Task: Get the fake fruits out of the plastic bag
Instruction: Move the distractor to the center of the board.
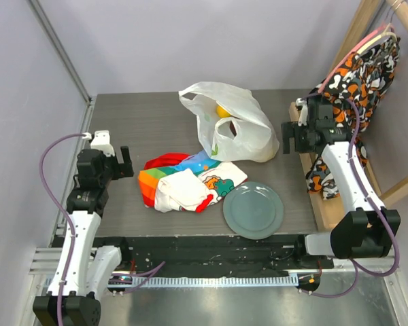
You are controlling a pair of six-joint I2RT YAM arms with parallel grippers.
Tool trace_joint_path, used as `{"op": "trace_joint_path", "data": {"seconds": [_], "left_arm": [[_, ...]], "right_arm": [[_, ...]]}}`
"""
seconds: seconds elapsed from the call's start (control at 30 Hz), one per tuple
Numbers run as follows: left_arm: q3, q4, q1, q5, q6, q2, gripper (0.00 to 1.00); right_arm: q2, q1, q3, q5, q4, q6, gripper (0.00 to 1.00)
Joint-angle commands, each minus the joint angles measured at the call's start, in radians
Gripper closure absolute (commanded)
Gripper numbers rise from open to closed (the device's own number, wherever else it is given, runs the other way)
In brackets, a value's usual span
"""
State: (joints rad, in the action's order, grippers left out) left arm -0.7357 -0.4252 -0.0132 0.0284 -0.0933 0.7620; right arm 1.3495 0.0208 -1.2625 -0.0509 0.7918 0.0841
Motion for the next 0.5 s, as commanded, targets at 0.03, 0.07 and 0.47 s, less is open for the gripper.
{"op": "trace_joint_path", "data": {"seconds": [0.03, 0.07, 0.47], "left_arm": [[-0.001, -0.075, -0.010, -0.143, 0.090, -0.023, 0.00], [-0.005, -0.114, -0.013, -0.186, 0.172, -0.024, 0.00], [-0.092, -0.286, -0.019, -0.266, 0.363, 0.071, 0.00]], "right_arm": [[-0.136, 0.068, 0.187, 0.215, -0.043, 0.086, 0.00], [-0.165, 0.089, 0.298, 0.244, -0.069, 0.138, 0.00], [-0.165, 0.403, 0.410, 0.284, -0.319, 0.338, 0.03]]}}
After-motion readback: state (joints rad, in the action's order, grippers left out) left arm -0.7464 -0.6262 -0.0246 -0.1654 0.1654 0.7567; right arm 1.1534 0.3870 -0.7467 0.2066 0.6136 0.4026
